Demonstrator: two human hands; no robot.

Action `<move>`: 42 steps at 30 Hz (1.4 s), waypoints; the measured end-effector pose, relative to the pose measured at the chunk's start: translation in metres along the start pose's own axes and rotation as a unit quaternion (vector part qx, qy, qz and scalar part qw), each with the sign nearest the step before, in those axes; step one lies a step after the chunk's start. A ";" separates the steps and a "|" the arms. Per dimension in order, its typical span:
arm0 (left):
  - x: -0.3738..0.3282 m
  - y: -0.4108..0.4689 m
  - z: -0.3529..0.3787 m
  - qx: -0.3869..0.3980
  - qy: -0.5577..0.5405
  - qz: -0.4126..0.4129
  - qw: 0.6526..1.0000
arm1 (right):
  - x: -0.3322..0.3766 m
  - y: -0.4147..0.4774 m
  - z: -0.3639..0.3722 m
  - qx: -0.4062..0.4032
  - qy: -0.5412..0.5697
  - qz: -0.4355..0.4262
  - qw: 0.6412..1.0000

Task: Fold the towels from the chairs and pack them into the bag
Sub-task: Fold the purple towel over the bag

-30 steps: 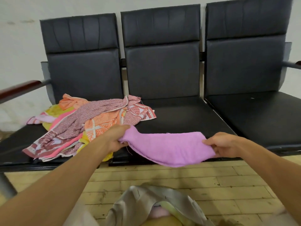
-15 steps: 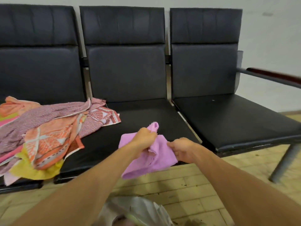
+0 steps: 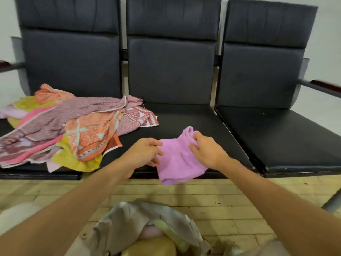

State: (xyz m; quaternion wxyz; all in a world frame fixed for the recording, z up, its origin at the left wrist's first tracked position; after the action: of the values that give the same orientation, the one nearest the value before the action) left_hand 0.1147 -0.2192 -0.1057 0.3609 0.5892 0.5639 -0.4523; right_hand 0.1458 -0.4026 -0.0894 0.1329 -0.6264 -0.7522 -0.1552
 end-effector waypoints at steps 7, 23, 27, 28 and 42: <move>-0.082 -0.047 -0.029 -0.063 0.251 0.398 0.880 | 0.086 -0.023 -0.014 0.005 -0.136 -0.163 0.977; -0.032 -0.048 -0.019 0.146 0.467 0.183 0.853 | 0.107 -0.064 -0.009 0.127 -0.082 -0.193 0.970; -0.044 -0.062 -0.011 0.160 0.349 0.226 0.896 | 0.090 -0.070 -0.024 0.096 -0.057 -0.191 0.975; -0.050 -0.065 -0.013 0.147 0.309 0.234 0.910 | 0.087 -0.072 -0.032 0.072 -0.046 -0.197 0.977; -0.075 -0.076 -0.069 -0.030 0.035 0.257 0.965 | 0.059 -0.070 -0.069 -0.017 0.325 -0.135 0.936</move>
State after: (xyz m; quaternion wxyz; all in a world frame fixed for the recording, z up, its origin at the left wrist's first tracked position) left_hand 0.0514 -0.1722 -0.0059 0.4627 0.7187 0.4190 -0.3063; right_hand 0.0666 -0.3889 -0.0083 0.3377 -0.4366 -0.7425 -0.3794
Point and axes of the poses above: each hand's wrist, its own y-axis towards the middle knuckle, its own z-axis out of the palm, x = y × z, the point moved 9 cm from there along y, towards the middle knuckle, and after that the axes turned 3 degrees about z, right-handed, at the moved point
